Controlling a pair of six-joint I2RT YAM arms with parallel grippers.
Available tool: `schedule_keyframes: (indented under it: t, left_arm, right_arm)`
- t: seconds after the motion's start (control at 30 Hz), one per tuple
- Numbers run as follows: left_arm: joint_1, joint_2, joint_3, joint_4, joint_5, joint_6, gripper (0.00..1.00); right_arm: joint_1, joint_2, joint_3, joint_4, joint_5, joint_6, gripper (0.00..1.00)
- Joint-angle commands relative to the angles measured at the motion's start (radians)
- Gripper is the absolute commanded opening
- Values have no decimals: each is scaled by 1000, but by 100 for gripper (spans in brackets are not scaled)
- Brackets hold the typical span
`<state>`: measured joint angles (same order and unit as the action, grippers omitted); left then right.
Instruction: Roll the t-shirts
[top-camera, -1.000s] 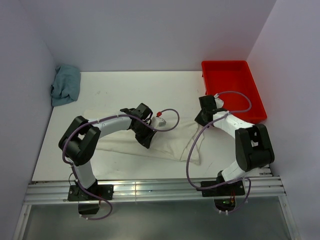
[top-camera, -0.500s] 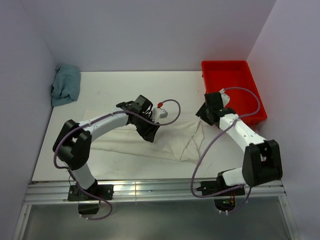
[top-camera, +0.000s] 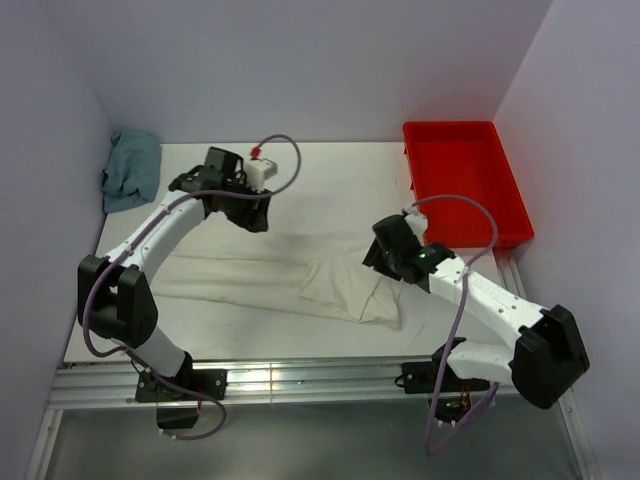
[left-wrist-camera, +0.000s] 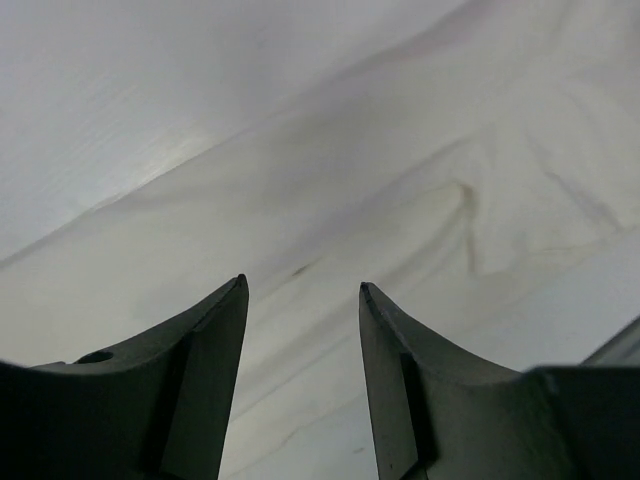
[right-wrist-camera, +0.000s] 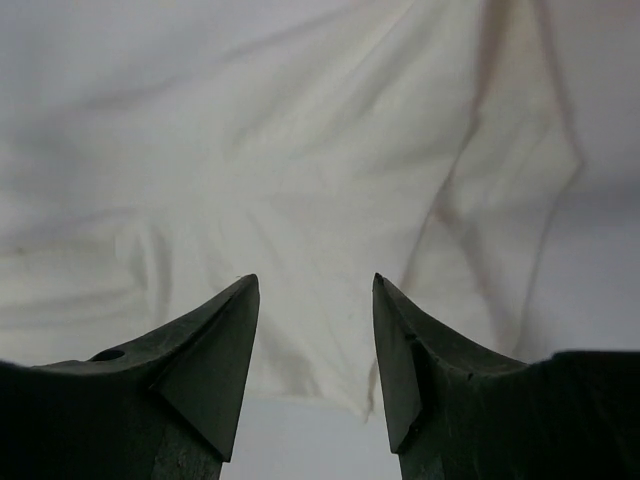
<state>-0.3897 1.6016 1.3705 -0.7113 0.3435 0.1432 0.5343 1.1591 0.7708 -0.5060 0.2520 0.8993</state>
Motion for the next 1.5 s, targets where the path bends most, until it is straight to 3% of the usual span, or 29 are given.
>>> schedule_keyframes:
  t: [0.0,0.23,0.43,0.73,0.87,1.1,1.23,1.33,1.47]
  left_arm:
    - [139,-15,19,-60,20,51,54]
    - [423,17,-13,-96,91,153,53]
    - [560,47,-31,-103,121,205,53]
    - [676,67,-7,-146,134,268,52]
    - [709,57,6,-166,123,292,52]
    - [790,58,19,-209,118,363,54]
    - [854,84,25,-232,130,404,54]
    - [880,106,33,-250,152,429,54]
    - [893,101,36,-263,166,447,55]
  right_arm:
    - [133,50,-8,-32,75,98,56]
    - [223,108,-77,-4,79,168,56]
    - [231,165,-134,5,47,176,55]
    - [228,269,-91,-218,58,165,57]
    - [219,260,-91,-218,27,130,57]
    - [188,197,-64,-361,72,161,58]
    - [127,78,-93,-414,101,155,59]
    - [50,18,-110,-381,83,116,59]
    - [39,-27,-84,-349,60,112,59]
